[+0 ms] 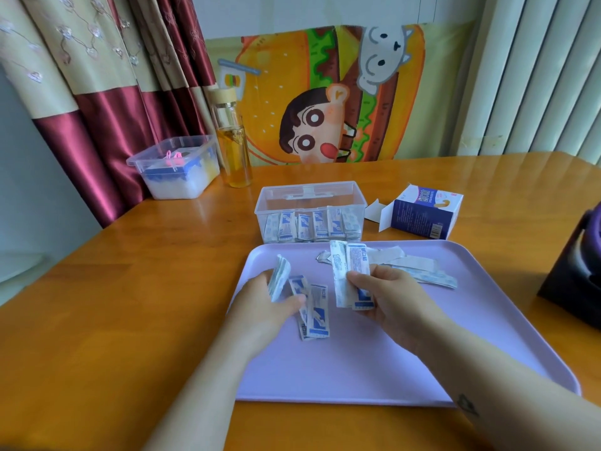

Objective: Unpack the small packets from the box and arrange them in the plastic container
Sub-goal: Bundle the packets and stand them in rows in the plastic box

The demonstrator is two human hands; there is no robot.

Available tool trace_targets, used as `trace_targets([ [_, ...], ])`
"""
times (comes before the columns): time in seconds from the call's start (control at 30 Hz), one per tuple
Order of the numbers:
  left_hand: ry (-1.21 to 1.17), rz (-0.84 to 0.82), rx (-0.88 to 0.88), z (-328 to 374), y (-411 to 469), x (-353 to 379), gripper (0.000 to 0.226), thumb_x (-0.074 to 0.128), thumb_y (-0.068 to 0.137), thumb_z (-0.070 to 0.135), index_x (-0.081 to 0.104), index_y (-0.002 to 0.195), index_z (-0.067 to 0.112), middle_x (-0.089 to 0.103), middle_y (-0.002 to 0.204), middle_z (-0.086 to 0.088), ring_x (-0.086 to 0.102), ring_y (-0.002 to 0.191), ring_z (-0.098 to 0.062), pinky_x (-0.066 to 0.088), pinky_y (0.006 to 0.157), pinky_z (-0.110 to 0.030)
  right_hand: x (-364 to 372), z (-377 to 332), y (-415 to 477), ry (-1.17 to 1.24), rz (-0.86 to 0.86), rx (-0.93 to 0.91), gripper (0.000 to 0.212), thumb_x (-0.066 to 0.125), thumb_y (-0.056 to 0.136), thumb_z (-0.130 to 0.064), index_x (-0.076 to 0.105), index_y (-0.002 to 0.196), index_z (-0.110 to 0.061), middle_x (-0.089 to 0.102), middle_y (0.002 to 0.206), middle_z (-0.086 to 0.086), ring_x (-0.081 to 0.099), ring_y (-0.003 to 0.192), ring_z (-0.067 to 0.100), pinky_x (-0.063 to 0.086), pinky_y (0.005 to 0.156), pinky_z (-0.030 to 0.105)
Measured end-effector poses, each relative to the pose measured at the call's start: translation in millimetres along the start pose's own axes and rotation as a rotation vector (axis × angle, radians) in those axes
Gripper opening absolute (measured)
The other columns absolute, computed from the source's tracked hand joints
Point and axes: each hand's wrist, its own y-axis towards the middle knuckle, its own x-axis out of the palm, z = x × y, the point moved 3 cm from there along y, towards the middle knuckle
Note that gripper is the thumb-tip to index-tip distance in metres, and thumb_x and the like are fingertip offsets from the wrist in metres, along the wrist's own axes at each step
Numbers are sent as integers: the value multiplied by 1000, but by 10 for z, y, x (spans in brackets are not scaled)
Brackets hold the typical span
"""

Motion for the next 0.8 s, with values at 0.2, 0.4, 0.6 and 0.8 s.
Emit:
trace_targets([
  [0.2,-594,-5,-101,108,-85,-9,37,55,85,47,63,95,12,43,76,9,45,50,-11,35,52,-23,226,-24,-83,-60,-104,-76,4,64,86,-6,61,84,-6,70,84,13,67,79,25,54,78,37],
  [0.4,-1135,66,-271,167,-133,67,11,51,95,15,62,97,13,69,64,1,63,47,-8,45,40,-15,378,-18,-79,-343,-84,-189,11,62,89,-13,64,93,-4,65,78,9,57,62,13,54,78,41],
  [0.6,-1493,163,-448,-11,-90,-24,9,55,92,24,56,88,16,46,73,3,35,42,-2,24,34,-10,375,14,-77,-929,10,-276,79,64,83,-41,20,146,-25,44,132,0,45,118,16,43,93,32],
  [0.8,-1324,102,-429,44,-115,14,7,59,89,19,57,82,16,55,55,3,50,45,-5,36,37,-12,457,-180,-272,-744,-95,-520,48,62,85,-40,42,128,-36,58,101,-14,52,84,-2,43,73,15],
])
